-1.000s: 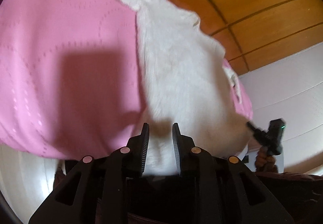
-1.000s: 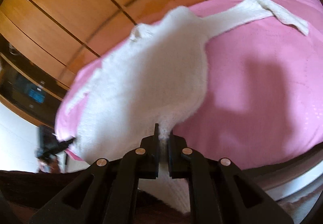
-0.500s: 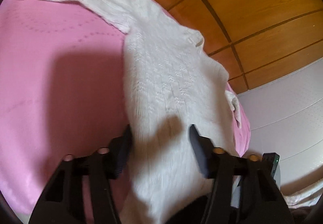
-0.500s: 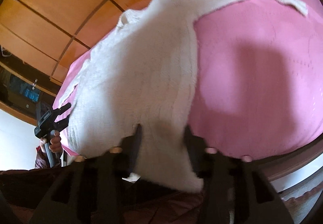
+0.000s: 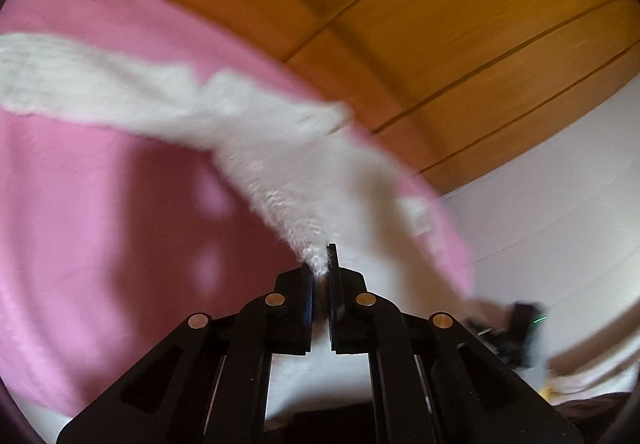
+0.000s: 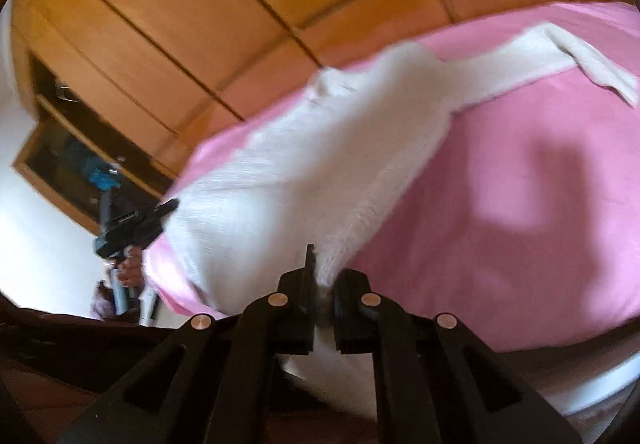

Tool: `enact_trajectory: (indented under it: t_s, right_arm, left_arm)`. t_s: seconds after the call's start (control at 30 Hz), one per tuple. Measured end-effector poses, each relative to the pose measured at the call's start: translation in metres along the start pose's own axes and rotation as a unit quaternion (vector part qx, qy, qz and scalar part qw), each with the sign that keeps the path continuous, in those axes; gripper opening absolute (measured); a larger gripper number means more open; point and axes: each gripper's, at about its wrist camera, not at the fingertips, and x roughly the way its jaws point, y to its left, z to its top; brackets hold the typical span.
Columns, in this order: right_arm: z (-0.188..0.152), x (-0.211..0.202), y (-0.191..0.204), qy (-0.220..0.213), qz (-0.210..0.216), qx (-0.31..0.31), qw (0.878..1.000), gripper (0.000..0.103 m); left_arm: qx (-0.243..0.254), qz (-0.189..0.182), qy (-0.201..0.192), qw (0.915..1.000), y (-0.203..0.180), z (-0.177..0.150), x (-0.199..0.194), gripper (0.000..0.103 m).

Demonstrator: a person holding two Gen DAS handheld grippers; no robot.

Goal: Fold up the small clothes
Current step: 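Grasp the sweater hem with the left gripper while the right gripper grasps the body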

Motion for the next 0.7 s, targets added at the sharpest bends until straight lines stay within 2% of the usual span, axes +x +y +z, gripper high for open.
enact_trajectory:
  t_s: [0.03, 0.1, 0.13, 0.17, 0.2, 0.23, 0.27, 0.37, 0.4, 0.43, 0.5, 0.6, 0.7]
  right_arm:
    - [-0.003, 0.008, -0.006, 0.018, -0.015, 0.005, 1.0, 0.006]
    - [-0.013, 0.02, -0.014, 0.042, -0.029, 0.012, 0.999, 0.006]
    - [-0.018, 0.023, -0.018, 0.045, -0.031, 0.018, 0.998, 0.006]
    - [-0.021, 0.025, -0.02, 0.046, -0.033, 0.022, 0.998, 0.006]
    - [-0.024, 0.028, -0.021, 0.049, -0.038, 0.027, 0.998, 0.006]
    - [-0.025, 0.03, -0.024, 0.052, -0.044, 0.028, 0.997, 0.006]
    - [-0.024, 0.031, -0.024, 0.056, -0.049, 0.029, 0.997, 0.006]
    - [-0.017, 0.028, -0.036, 0.045, -0.062, 0.048, 0.996, 0.025]
    - [-0.014, 0.023, -0.039, 0.031, -0.067, 0.054, 0.996, 0.036]
    - [-0.012, 0.018, -0.041, 0.02, -0.072, 0.057, 0.996, 0.041]
    - [-0.006, 0.012, -0.039, 0.004, -0.087, 0.057, 0.995, 0.049]
    - [0.002, 0.011, -0.029, -0.01, -0.086, 0.053, 0.995, 0.056]
    - [0.006, 0.02, -0.018, -0.005, -0.078, 0.043, 0.996, 0.058]
  left_arm:
    - [-0.016, 0.05, 0.034, 0.998, 0.014, -0.006, 0.019, 0.004]
    - [-0.017, 0.092, 0.062, 0.9937, 0.026, -0.017, 0.038, 0.005]
    - [-0.028, 0.102, 0.066, 0.9921, 0.032, -0.024, 0.043, 0.005]
    - [-0.036, 0.093, 0.064, 0.993, 0.035, -0.028, 0.043, 0.005]
    - [-0.044, 0.082, 0.055, 0.9942, 0.038, -0.028, 0.038, 0.01]
    - [-0.049, 0.082, 0.044, 0.9945, 0.038, -0.026, 0.035, 0.021]
    - [-0.05, 0.089, 0.031, 0.9943, 0.039, -0.023, 0.03, 0.026]
    - [-0.065, 0.108, -0.008, 0.9919, 0.052, -0.006, 0.011, 0.046]
    - [-0.076, 0.116, -0.027, 0.99, 0.059, 0.0, 0.003, 0.056]
    - [-0.087, 0.127, -0.052, 0.9866, 0.067, 0.01, -0.006, 0.06]
    - [-0.103, 0.164, -0.082, 0.9777, 0.08, 0.023, -0.021, 0.06]
    - [-0.16, 0.228, -0.125, 0.9524, 0.12, 0.048, -0.044, 0.06]
    - [-0.214, 0.264, -0.158, 0.927, 0.154, 0.065, -0.063, 0.06]
